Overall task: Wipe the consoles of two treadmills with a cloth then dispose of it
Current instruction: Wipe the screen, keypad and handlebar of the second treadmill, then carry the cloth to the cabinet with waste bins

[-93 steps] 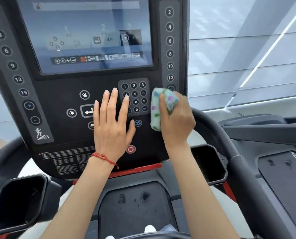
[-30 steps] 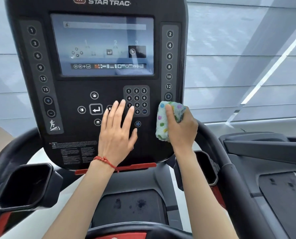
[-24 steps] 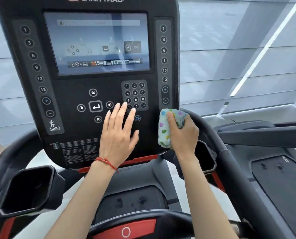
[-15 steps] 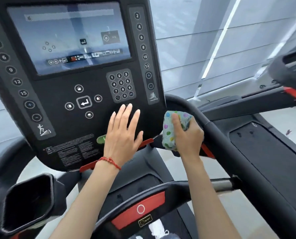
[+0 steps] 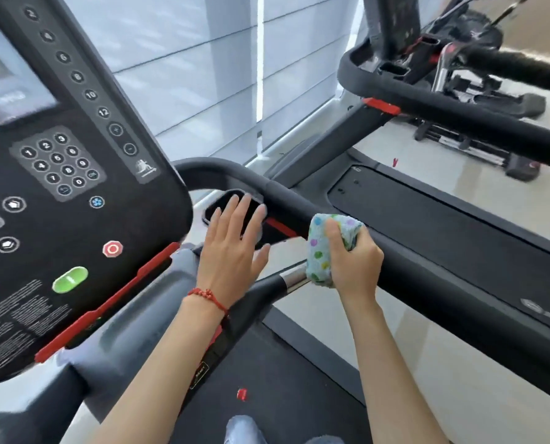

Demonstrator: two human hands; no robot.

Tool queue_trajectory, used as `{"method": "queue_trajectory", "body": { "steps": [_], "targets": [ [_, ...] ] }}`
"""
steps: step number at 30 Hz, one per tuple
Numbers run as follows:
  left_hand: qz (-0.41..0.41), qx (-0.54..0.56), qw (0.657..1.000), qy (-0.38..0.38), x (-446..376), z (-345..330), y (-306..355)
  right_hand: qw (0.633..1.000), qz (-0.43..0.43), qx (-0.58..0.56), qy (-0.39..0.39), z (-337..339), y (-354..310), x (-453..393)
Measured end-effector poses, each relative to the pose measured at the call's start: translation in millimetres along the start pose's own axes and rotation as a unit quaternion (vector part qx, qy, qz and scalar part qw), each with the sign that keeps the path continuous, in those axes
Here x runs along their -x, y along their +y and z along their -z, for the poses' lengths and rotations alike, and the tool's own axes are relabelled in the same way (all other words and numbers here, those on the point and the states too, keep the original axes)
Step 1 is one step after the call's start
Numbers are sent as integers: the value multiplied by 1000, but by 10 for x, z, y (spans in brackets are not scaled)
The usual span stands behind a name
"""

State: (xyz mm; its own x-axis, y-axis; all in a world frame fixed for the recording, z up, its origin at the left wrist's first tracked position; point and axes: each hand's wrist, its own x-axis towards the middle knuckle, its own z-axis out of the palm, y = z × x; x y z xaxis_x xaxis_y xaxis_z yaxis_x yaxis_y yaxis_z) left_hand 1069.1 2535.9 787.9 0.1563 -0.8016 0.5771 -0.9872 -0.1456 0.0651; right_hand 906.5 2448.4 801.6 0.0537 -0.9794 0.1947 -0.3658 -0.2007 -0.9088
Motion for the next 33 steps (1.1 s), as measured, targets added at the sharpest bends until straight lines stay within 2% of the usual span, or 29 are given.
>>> {"method": "queue_trajectory", "body": {
  "steps": [6, 18, 27, 33],
  "targets": [
    [-69, 43, 996, -25, -176, -271, 925, 994, -38, 30, 97, 972, 469, -71],
    [-210, 147, 963, -87, -249, -650, 3129, 966, -122, 57, 220, 2927, 1430, 128],
    [-348, 200, 906, -137, -290, -912, 4295, 913, -207, 76, 344, 3778, 1929, 448],
    [-451, 243, 844, -157, -239, -1079, 5020, 851, -258, 96, 447, 4221, 2167, 791]
  ]
}}
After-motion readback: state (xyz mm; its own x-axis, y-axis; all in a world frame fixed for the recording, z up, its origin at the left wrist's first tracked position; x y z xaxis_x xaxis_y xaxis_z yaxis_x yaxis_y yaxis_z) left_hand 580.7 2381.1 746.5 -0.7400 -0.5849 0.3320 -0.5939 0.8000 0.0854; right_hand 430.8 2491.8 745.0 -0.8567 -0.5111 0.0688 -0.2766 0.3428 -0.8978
